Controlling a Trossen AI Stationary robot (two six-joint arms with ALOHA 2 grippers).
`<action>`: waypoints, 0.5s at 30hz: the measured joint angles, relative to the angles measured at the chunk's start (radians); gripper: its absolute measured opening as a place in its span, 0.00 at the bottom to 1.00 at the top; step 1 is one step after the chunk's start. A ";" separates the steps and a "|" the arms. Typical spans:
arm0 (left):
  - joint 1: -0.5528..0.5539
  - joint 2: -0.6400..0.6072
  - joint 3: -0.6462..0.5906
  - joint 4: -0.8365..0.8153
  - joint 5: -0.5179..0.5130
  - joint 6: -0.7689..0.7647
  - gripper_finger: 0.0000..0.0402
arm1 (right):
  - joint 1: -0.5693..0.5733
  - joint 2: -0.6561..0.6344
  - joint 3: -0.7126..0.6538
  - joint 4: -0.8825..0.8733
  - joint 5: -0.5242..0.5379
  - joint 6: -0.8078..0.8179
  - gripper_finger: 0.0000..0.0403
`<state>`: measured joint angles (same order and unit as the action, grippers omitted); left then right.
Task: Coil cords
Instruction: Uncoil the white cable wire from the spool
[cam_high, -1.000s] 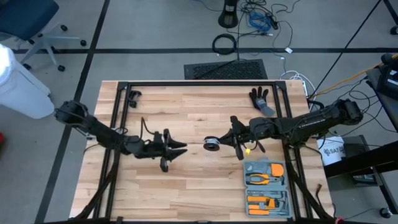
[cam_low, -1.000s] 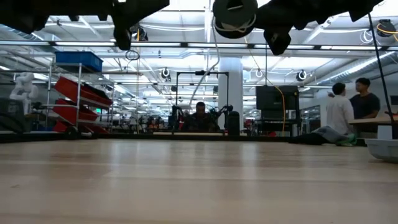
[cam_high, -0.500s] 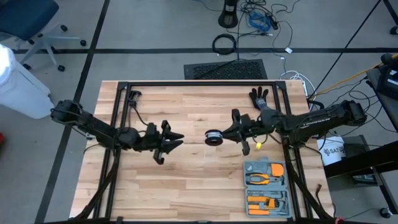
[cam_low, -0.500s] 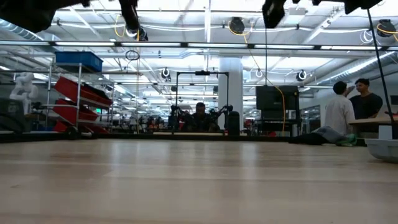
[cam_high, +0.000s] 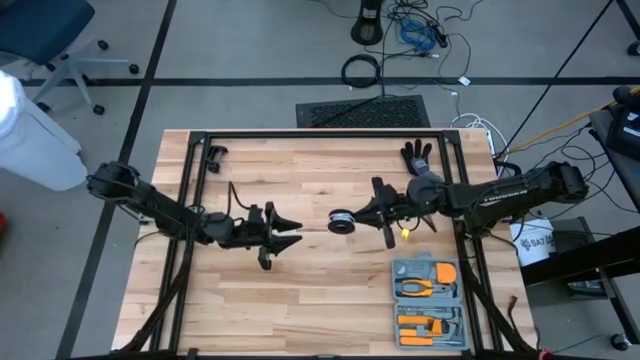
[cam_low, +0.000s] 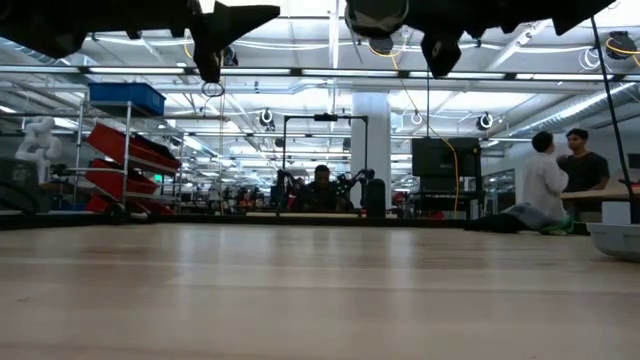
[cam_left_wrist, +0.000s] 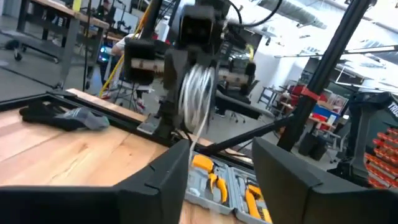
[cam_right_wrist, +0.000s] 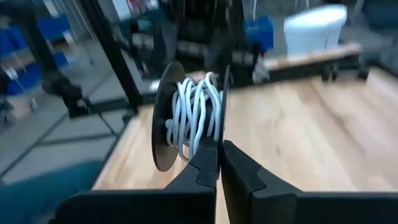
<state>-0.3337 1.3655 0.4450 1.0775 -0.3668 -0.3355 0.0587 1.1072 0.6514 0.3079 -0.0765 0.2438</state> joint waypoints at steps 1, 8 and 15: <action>-0.010 0.004 0.000 -0.002 -0.023 0.000 0.50 | -0.001 0.000 0.000 0.027 0.000 -0.003 0.00; -0.017 0.013 0.000 -0.002 -0.120 0.035 0.54 | 0.000 0.001 0.000 0.050 0.001 -0.019 0.00; 0.030 0.013 0.000 -0.004 -0.039 0.009 0.54 | 0.008 0.034 0.000 0.060 0.004 -0.016 0.00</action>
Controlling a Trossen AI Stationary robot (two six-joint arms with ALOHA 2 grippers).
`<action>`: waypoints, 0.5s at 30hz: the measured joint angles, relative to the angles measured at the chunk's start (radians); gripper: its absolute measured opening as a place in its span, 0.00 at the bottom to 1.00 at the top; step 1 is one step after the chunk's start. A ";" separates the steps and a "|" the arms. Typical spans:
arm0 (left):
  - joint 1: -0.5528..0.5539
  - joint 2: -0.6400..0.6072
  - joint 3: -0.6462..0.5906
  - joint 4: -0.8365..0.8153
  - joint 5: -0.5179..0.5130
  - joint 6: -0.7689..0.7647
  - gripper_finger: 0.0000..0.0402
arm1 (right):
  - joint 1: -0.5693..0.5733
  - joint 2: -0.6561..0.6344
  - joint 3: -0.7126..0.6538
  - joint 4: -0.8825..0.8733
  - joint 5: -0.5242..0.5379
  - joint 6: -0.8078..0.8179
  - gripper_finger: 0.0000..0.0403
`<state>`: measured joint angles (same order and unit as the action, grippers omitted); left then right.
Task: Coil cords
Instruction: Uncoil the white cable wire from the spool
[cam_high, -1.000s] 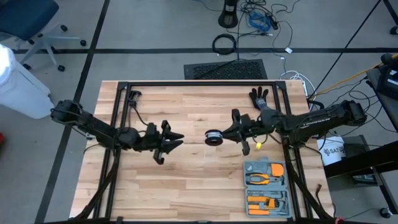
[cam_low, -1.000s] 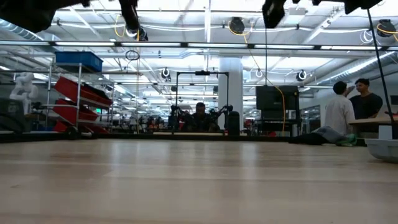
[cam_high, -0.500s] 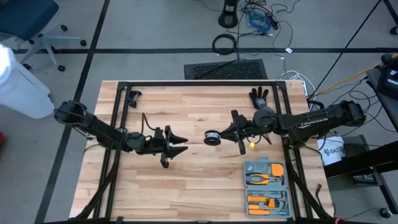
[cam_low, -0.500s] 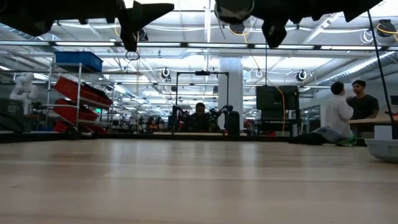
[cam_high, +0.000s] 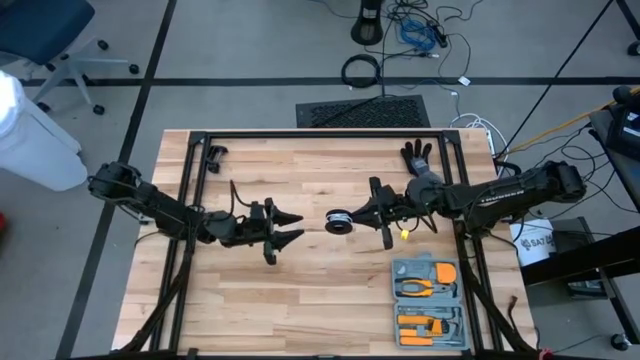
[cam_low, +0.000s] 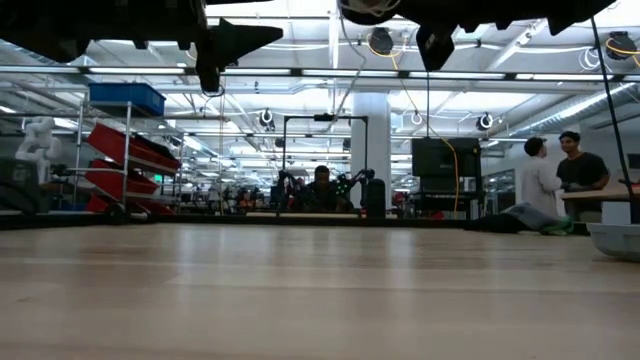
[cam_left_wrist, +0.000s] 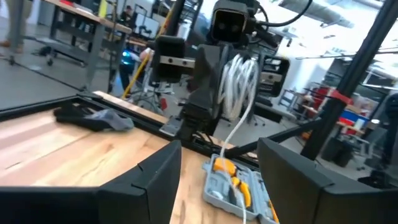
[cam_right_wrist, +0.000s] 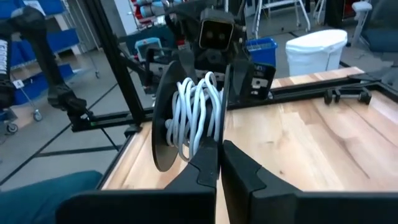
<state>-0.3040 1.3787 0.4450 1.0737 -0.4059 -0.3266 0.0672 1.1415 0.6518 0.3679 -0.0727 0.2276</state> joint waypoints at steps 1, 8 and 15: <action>0.002 0.002 0.000 -0.003 0.004 -0.008 0.54 | 0.000 0.007 0.000 0.002 0.000 0.000 0.00; -0.028 0.100 0.018 -0.001 -0.004 -0.116 0.54 | 0.000 0.047 0.000 0.022 0.026 0.000 0.00; -0.086 0.273 0.157 0.020 -0.168 -0.011 0.54 | 0.000 0.048 0.000 0.024 0.025 0.000 0.00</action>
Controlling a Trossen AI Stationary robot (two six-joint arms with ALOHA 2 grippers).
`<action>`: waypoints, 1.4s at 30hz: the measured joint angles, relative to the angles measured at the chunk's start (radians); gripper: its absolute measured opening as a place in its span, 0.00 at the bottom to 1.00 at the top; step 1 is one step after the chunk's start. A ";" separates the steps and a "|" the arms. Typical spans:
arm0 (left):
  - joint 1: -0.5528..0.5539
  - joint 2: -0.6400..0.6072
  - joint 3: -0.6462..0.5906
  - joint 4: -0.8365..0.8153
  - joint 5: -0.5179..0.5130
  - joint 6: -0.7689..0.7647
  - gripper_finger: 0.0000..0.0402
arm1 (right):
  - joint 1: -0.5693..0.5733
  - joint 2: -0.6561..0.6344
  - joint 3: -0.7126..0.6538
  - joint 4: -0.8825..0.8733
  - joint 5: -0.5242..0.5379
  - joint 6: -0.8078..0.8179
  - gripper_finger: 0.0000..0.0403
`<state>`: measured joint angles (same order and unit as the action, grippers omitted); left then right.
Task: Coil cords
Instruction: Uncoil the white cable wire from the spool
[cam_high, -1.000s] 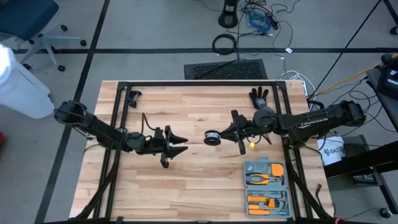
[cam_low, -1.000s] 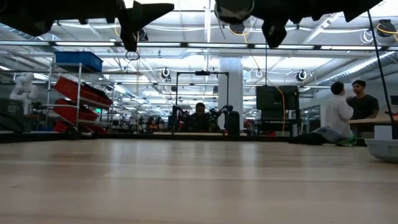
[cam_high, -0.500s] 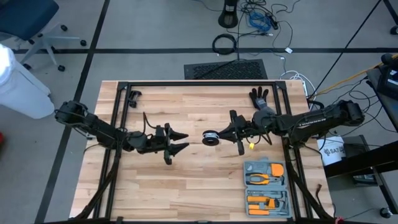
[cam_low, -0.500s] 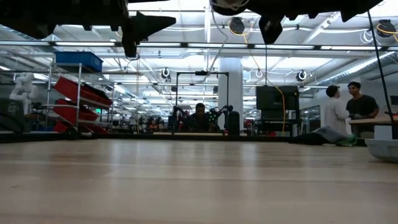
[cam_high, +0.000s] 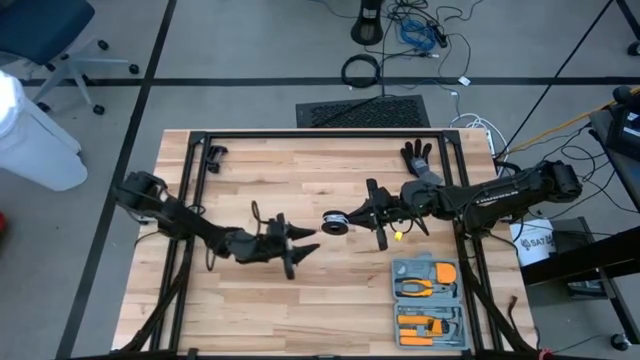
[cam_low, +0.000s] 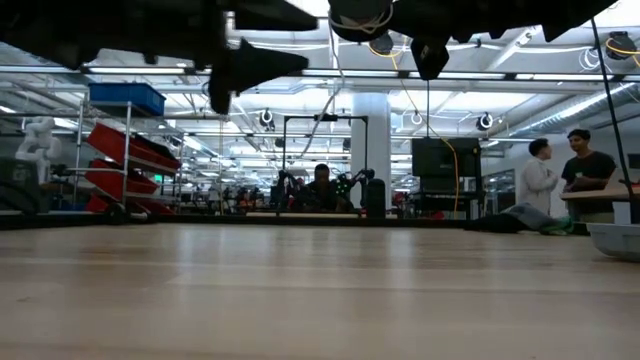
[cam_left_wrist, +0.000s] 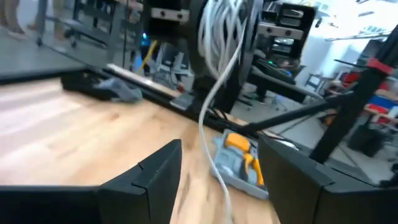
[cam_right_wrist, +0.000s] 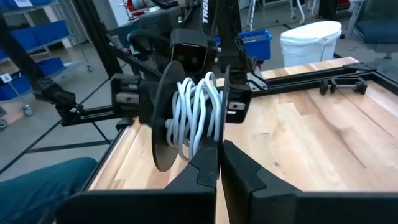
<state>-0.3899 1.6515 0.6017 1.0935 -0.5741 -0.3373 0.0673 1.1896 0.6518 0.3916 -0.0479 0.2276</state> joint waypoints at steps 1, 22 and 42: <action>0.005 0.015 0.024 0.001 0.000 0.012 0.54 | 0.000 0.000 0.000 0.000 0.000 0.000 0.00; 0.017 0.044 0.079 -0.099 0.057 0.085 0.54 | 0.027 0.000 0.000 -0.007 -0.005 0.021 0.00; 0.030 0.044 0.102 -0.135 0.040 0.136 0.48 | 0.027 0.000 0.000 -0.008 -0.005 0.000 0.00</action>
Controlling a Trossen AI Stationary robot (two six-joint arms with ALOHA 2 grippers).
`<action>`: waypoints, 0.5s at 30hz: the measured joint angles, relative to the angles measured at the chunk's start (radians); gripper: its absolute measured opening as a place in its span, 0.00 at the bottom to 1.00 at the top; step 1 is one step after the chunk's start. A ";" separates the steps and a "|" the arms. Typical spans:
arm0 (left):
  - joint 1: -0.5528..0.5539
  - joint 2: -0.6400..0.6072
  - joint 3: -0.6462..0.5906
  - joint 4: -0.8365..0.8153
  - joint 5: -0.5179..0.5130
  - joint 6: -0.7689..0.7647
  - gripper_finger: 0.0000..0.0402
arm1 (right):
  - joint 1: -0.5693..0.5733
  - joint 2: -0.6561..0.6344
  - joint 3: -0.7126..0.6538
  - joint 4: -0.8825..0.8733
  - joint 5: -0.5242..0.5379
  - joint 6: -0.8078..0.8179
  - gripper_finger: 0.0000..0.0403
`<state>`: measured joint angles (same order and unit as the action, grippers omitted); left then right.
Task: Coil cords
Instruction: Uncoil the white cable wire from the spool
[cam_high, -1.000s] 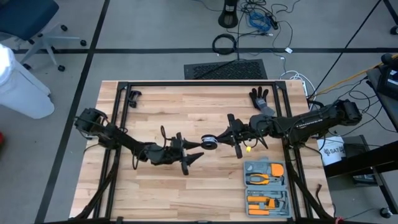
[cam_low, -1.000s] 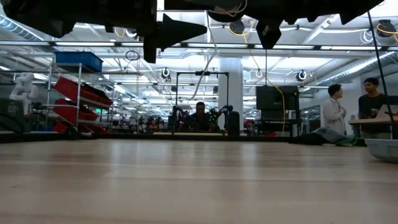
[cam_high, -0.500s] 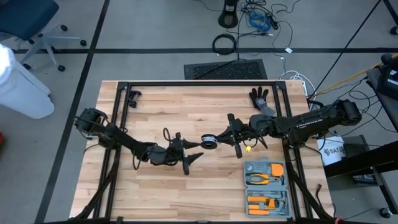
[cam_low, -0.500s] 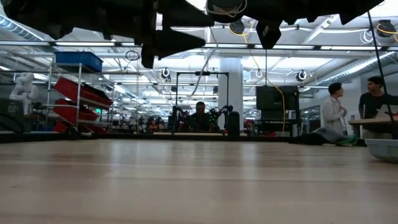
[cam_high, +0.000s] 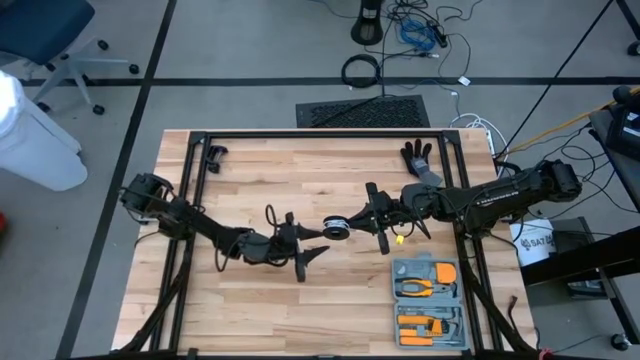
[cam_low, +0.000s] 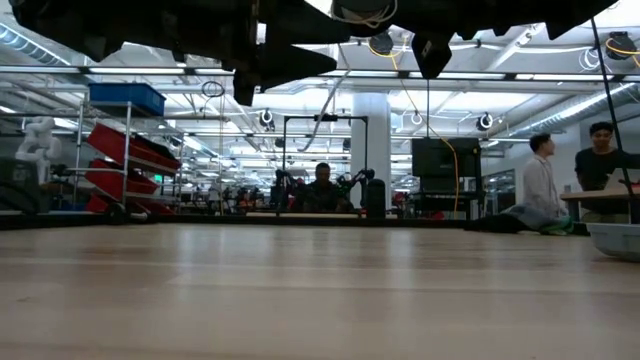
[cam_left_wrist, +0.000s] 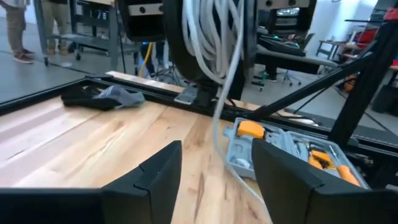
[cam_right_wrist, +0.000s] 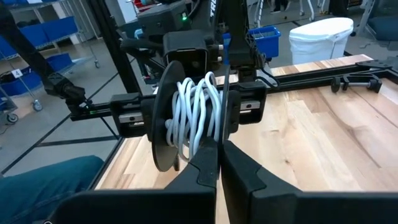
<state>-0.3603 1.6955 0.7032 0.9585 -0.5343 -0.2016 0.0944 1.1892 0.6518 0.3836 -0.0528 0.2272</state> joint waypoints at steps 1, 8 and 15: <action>0.004 0.000 0.004 0.000 0.017 0.000 0.46 | 0.000 0.000 0.000 0.000 0.000 0.000 0.00; 0.024 0.000 0.007 -0.005 0.059 0.000 0.35 | -0.001 0.000 0.000 0.000 0.000 -0.007 0.00; 0.026 0.000 0.007 -0.030 0.023 0.000 0.19 | -0.001 0.000 0.000 -0.002 0.000 -0.008 0.00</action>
<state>-0.3340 1.6955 0.7104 0.9286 -0.5112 -0.2014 0.0933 1.1892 0.6518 0.3821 -0.0528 0.2195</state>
